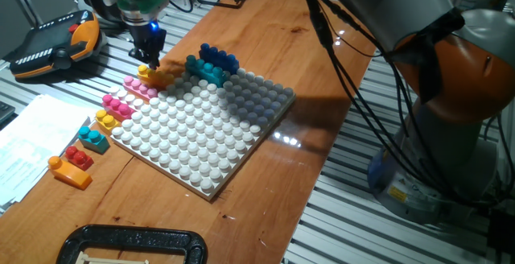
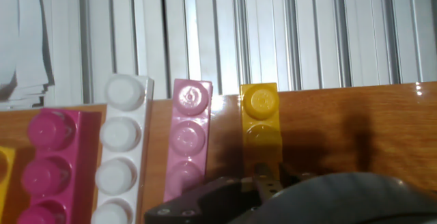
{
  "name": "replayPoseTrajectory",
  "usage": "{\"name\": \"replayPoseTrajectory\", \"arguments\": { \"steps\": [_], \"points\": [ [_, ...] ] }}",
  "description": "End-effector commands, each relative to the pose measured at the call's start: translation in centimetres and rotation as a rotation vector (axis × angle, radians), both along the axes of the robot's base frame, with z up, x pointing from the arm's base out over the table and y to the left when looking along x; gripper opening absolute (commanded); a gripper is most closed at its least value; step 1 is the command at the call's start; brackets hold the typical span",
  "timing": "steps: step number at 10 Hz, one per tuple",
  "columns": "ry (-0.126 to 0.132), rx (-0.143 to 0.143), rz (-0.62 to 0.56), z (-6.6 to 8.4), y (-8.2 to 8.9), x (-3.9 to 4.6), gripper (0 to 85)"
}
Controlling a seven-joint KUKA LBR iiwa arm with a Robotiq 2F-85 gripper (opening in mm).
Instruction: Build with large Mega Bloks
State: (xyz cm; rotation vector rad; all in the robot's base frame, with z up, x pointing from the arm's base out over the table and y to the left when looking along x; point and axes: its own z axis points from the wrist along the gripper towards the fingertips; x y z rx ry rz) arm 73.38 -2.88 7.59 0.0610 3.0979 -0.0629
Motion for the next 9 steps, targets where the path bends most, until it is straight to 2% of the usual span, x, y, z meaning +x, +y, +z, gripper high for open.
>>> {"name": "replayPoseTrajectory", "arguments": {
  "steps": [1,3,4,9],
  "points": [
    [0.0,-0.001,0.001,-0.2,-0.1,0.11,34.0],
    [0.0,0.0,-0.005,-0.5,-0.1,0.25,34.0],
    [0.007,0.002,-0.016,-0.5,-0.1,0.26,51.0],
    [0.007,0.003,-0.004,-1.3,0.0,0.52,51.0]
  ]
}}
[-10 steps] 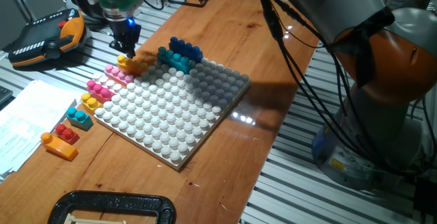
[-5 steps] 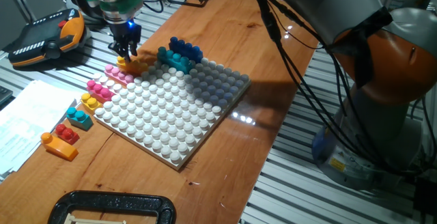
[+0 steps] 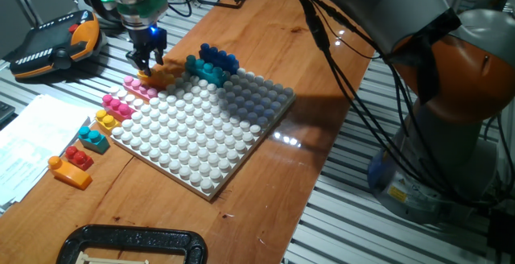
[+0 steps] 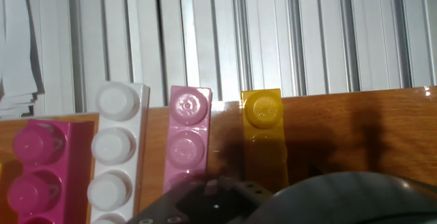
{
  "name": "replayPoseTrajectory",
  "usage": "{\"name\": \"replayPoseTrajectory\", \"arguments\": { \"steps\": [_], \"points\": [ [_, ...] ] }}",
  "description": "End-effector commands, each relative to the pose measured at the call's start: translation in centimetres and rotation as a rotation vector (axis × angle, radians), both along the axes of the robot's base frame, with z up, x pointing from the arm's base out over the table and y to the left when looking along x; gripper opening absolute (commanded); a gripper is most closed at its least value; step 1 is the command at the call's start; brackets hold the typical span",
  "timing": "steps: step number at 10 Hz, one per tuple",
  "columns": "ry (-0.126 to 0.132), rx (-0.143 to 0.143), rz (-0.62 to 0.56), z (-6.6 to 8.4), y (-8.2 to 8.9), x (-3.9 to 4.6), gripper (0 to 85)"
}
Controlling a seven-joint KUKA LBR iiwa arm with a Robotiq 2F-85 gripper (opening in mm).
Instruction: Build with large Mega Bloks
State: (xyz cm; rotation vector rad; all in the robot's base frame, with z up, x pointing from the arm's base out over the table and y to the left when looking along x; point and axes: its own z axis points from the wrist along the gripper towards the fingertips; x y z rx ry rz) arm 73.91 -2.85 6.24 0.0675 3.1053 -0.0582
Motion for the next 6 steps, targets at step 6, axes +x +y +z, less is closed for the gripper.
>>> {"name": "replayPoseTrajectory", "arguments": {
  "steps": [6],
  "points": [
    [-0.002,0.014,-0.001,-0.84,0.06,-0.09,51.0]
  ]
}}
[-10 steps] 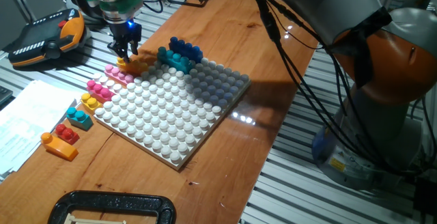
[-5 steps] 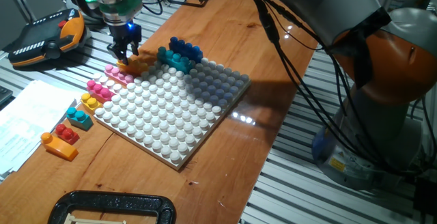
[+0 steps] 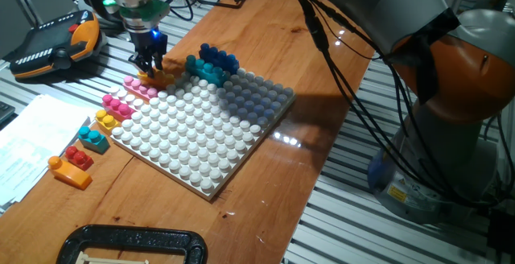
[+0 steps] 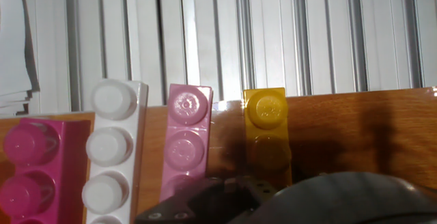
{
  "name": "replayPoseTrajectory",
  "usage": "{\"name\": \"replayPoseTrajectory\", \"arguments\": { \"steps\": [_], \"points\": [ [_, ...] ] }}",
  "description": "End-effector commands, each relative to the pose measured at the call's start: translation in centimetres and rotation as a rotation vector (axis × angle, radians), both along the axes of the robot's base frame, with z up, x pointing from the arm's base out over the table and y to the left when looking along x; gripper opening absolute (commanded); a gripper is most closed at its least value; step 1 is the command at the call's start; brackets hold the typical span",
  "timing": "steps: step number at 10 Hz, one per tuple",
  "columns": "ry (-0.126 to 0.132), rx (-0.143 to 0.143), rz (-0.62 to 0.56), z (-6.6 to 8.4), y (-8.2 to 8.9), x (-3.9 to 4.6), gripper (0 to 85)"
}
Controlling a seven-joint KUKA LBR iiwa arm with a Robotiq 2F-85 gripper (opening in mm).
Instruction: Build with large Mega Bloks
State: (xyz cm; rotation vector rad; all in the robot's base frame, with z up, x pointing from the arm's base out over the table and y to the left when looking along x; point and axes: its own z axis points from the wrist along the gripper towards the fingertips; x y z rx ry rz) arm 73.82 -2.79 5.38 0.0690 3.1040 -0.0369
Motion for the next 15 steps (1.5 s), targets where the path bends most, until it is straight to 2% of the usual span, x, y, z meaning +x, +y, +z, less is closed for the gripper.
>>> {"name": "replayPoseTrajectory", "arguments": {
  "steps": [1,8,9,10,12,15],
  "points": [
    [-0.003,-0.003,0.003,-0.1,0.0,0.03,34.0],
    [-0.01,-0.002,0.02,-0.7,0.1,0.28,34.0],
    [0.001,-0.003,0.032,-0.6,0.1,0.28,17.0],
    [0.018,0.014,0.039,-0.4,0.1,0.27,0.0],
    [0.009,0.003,0.041,0.0,0.3,0.19,0.0],
    [0.032,-0.003,0.022,2.1,0.7,-0.06,0.0]
  ]
}}
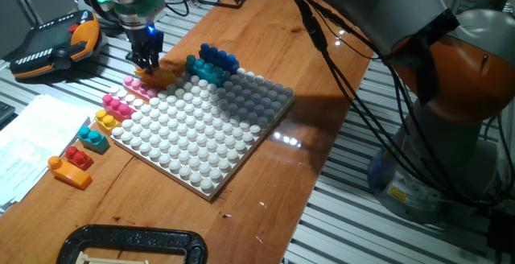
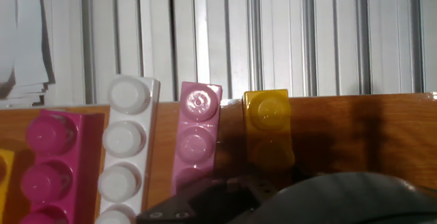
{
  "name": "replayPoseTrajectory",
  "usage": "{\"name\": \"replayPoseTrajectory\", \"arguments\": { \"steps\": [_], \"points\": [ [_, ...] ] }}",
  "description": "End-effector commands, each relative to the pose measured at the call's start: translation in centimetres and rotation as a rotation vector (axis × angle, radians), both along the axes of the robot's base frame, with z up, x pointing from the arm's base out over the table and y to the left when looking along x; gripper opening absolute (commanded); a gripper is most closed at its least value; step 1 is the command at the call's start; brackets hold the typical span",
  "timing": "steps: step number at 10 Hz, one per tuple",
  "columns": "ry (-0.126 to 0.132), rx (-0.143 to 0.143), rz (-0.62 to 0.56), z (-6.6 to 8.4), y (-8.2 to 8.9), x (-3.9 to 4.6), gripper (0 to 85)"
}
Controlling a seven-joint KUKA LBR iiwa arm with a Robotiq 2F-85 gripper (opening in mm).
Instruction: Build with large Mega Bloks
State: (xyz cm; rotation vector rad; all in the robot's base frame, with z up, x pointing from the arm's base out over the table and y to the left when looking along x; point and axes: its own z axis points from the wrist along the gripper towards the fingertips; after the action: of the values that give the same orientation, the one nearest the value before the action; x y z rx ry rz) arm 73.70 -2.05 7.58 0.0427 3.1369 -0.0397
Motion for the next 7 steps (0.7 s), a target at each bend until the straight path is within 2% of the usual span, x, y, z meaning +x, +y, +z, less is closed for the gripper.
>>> {"name": "replayPoseTrajectory", "arguments": {
  "steps": [1,4,7],
  "points": [
    [0.006,0.005,-0.014,0.8,0.2,-0.25,0.0],
    [0.029,0.008,-0.028,2.9,0.4,-1.62,0.0],
    [0.049,0.005,-0.01,4.7,0.7,-3.71,0.0]
  ]
}}
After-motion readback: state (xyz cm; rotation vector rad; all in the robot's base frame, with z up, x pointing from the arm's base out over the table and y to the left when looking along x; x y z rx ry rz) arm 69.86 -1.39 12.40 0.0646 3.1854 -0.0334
